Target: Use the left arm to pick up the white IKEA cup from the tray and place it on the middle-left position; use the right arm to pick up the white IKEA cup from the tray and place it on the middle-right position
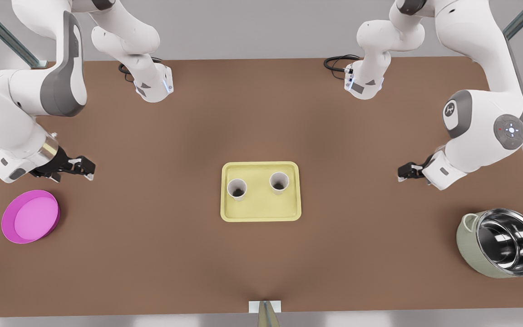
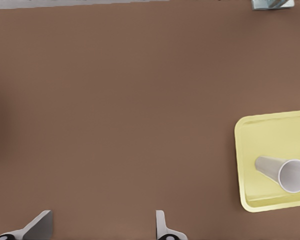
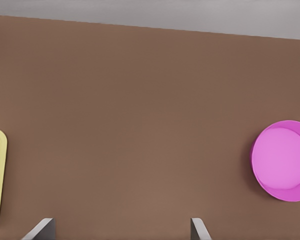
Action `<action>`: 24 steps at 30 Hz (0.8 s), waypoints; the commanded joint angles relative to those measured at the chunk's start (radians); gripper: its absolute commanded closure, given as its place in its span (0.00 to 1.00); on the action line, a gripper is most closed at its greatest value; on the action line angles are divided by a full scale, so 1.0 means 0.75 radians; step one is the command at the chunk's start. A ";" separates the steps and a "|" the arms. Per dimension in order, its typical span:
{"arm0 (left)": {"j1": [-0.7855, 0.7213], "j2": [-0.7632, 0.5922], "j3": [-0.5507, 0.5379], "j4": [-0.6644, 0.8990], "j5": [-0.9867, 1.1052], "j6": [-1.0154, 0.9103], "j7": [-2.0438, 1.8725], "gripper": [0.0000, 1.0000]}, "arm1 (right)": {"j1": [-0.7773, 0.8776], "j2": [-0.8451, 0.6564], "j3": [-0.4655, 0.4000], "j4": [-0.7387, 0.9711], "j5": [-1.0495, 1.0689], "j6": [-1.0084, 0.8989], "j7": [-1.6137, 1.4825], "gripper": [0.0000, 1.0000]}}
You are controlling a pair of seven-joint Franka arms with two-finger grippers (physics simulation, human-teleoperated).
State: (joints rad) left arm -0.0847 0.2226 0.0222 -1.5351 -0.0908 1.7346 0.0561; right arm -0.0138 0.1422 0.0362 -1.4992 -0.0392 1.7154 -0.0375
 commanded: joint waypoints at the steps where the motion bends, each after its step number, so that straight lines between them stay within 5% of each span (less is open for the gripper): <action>1: -0.006 -0.002 -0.001 -0.001 0.007 0.029 0.028 0.00 | 0.000 -0.001 -0.001 0.001 0.003 0.014 -0.017 0.00; 5: 0.002 -0.004 0.007 -0.009 0.017 0.009 0.034 0.00 | 0.029 0.033 0.013 0.001 0.003 0.061 0.005 0.00; 9: 0.002 -0.008 0.007 -0.019 0.017 -0.012 0.021 0.00 | 0.372 0.197 0.015 0.001 -0.113 0.059 0.199 0.00; 14: -0.010 0.000 0.001 -0.025 0.025 -0.030 -0.003 0.00 | 0.526 0.426 0.040 0.123 -0.113 0.063 0.203 0.00; 24: -0.051 0.137 -0.001 0.014 0.058 0.107 -0.005 0.00 | 0.704 0.602 0.085 0.134 -0.001 0.445 0.426 0.00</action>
State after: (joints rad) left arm -0.1225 0.3252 0.0219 -1.5264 -0.0619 1.7830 0.0587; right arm 0.5038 0.5888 0.0989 -1.3998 -0.0544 1.9303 0.0950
